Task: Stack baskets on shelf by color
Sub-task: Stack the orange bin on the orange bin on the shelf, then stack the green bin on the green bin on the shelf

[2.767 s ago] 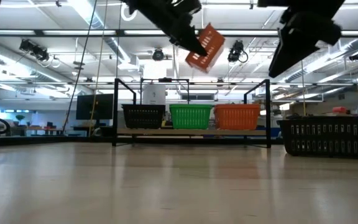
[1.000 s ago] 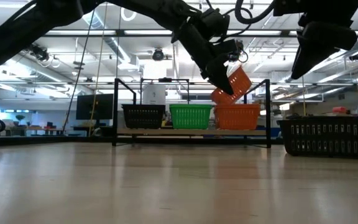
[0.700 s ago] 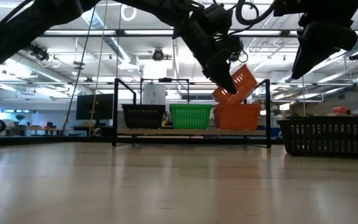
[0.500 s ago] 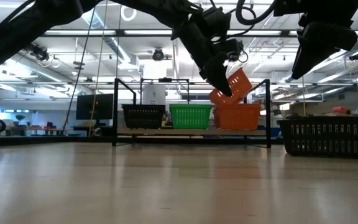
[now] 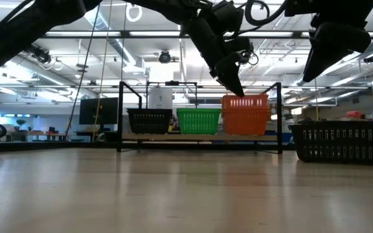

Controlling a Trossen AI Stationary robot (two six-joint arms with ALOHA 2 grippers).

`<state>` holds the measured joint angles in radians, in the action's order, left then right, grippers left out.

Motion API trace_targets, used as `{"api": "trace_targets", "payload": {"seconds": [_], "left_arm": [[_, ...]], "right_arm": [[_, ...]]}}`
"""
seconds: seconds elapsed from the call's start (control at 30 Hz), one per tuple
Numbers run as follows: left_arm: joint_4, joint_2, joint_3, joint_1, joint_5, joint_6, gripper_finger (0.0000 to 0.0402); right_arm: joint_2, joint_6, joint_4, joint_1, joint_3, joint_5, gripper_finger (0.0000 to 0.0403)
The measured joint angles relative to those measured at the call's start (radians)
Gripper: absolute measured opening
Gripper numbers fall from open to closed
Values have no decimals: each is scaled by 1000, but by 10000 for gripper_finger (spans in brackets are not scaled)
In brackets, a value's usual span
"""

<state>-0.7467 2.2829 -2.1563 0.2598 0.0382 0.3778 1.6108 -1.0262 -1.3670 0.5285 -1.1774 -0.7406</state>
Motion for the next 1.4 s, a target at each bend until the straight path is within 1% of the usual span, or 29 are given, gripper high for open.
{"api": "trace_targets", "payload": {"seconds": [0.17,0.33,0.4,0.6,0.67,0.77,0.83,0.9,0.97,1.03,1.13,1.27,1.33,1.4], "left_arm": [[10,0,0,-10,4,1,109],[30,-3,-13,-14,3,1,123],[22,-5,-40,-13,4,2,125],[-109,-10,-197,-6,-7,60,119],[-112,-47,-183,9,-39,61,117],[-123,-116,-173,51,-109,29,113],[-121,-158,-174,85,-217,-17,107],[-120,-192,-174,111,-333,-57,98],[-113,-212,-174,118,-393,-78,87],[-121,-223,-174,111,-419,-79,75],[-129,-230,-174,93,-423,-73,58],[-144,-233,-173,76,-423,-44,40],[-118,-235,-172,77,-423,-41,33],[-57,-246,-171,88,-434,-47,27]], "right_arm": [[0,0,0,0,0,-2,130],[0,-29,1,0,38,-3,130],[0,-52,0,0,64,2,130],[-1,-89,-39,3,83,47,130],[-10,-127,-65,12,78,58,130],[-49,-250,-111,39,77,53,130],[-78,-316,-123,66,77,32,130],[-110,-342,-125,88,77,20,130],[-137,-344,-123,102,77,24,130],[-157,-344,-116,106,77,44,130],[-179,-344,-114,106,77,78,130],[-185,-344,-108,106,78,83,130],[-185,-345,-106,106,78,83,130],[-184,-345,-99,106,78,71,130]]}}
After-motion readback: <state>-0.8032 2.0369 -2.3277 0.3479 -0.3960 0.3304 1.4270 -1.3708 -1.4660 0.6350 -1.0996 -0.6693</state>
